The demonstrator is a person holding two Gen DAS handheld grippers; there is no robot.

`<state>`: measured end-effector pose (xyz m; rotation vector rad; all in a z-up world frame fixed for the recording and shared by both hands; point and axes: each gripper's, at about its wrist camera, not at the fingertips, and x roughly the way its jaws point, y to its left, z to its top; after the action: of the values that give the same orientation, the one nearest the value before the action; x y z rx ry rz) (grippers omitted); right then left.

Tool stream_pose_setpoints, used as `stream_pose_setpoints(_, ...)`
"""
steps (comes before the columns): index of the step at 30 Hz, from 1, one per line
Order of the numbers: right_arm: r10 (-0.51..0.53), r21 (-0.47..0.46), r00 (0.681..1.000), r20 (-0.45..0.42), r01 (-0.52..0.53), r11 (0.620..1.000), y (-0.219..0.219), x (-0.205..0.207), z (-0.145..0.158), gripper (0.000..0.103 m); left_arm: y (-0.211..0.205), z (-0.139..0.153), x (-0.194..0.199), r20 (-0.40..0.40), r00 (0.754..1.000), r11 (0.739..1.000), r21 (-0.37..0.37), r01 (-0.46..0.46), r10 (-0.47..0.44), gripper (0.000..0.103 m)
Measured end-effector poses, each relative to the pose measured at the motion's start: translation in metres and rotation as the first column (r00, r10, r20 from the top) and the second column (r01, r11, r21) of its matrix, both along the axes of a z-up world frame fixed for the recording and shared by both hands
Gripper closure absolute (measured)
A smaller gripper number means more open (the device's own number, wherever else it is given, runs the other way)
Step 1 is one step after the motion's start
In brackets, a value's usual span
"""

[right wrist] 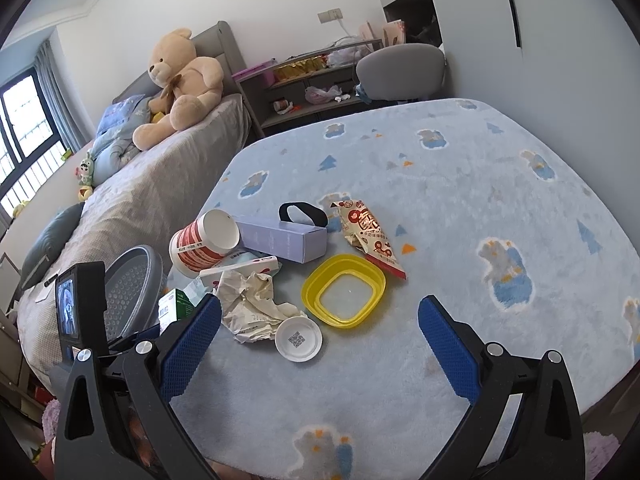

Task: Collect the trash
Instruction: 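Close the left gripper around the white-green medicine box, then grasp the white QR-code lid with the right gripper while the left lifts the box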

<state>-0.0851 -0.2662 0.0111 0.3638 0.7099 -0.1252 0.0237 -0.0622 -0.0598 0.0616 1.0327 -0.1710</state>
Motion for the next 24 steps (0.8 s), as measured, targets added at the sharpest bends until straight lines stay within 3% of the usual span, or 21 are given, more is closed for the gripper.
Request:
stream_pose_setpoints(12, 0.017, -0.030, 0.998, -0.063, -0.019, 0.999, 0.005, 0.008, -0.017, 0.006, 0.011, 0.018, -0.022, 0.080, 0.997, 1.000, 0.029, 0.004, -0.006, 0.060)
stream_pose_setpoints(18, 0.041, -0.014, 0.990, -0.137, -0.043, 0.999, 0.010, 0.015, -0.040, 0.006, 0.013, 0.030, -0.034, 0.139, 0.990, 0.999, 0.037, 0.020, -0.025, 0.060)
stream_pose_setpoints(24, 0.063, -0.089, 0.983, -0.171, -0.079, 0.993, 0.031, 0.022, -0.052, 0.008, 0.020, 0.034, -0.040, 0.152, 0.988, 0.999, 0.017, 0.027, -0.029, 0.060)
